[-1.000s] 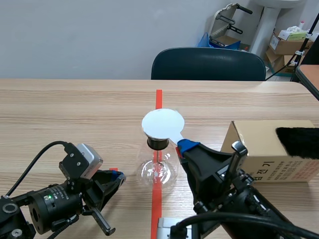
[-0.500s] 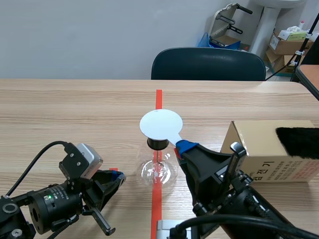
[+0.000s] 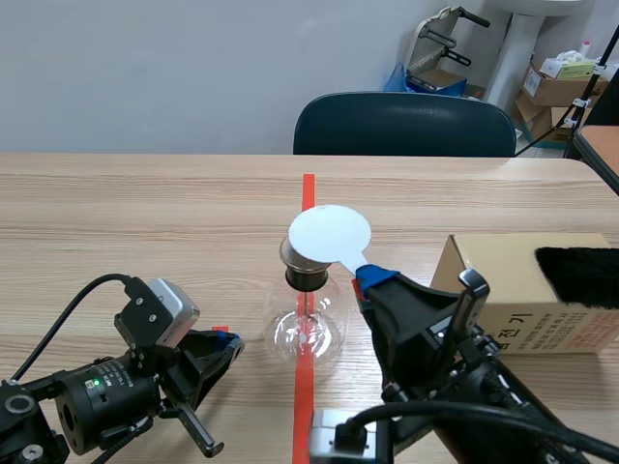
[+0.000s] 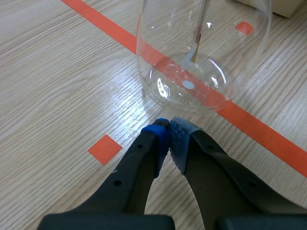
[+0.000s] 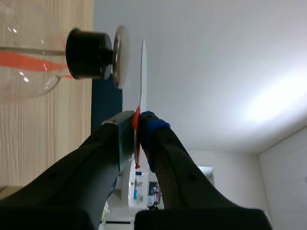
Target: Do the electroscope experiment
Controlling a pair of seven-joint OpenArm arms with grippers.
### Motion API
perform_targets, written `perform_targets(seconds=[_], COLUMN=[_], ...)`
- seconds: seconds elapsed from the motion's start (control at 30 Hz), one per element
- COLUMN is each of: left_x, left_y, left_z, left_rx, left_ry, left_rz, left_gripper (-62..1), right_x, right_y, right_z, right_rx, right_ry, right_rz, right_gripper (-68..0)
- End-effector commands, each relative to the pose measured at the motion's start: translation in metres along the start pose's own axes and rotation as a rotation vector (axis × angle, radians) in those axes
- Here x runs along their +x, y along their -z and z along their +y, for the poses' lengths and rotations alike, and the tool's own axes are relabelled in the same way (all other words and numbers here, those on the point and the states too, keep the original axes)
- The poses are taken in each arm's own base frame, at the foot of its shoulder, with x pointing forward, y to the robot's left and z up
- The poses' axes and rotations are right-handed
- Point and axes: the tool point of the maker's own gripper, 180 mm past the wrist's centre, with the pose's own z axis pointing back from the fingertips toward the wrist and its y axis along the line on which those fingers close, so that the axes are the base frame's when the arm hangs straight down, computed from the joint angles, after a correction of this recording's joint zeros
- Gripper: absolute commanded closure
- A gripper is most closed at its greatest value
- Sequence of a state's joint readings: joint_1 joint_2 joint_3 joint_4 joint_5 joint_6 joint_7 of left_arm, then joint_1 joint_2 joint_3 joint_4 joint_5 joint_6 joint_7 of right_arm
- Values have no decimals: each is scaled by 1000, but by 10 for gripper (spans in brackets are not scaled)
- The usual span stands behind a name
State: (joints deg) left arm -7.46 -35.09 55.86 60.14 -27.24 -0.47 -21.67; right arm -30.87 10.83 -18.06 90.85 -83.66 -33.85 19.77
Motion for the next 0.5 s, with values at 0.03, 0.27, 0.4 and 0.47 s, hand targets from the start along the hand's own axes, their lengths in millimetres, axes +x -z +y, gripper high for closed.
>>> perform_targets(seconds=[0.03, 0.27, 0.4, 0.47], left_x=[7, 7, 7, 7], left_y=[2, 2, 2, 2], left_z=[-3, -3, -3, -3], left_rx=[-6, -6, -6, -6], left_ry=[-5, -5, -5, -5], left_rz=[-28, -28, -28, -28], left_gripper=[-21, -21, -21, -21], right_x=[-13, -50, -70, -78], right_y=[0, -6, -13, -16], right_z=[-5, -6, -6, -6], right_rx=[-19, -21, -22, -22], right_ry=[-15, -13, -12, -12], right_rz=[56, 267, 384, 431], right_gripper=[-9, -9, -9, -9])
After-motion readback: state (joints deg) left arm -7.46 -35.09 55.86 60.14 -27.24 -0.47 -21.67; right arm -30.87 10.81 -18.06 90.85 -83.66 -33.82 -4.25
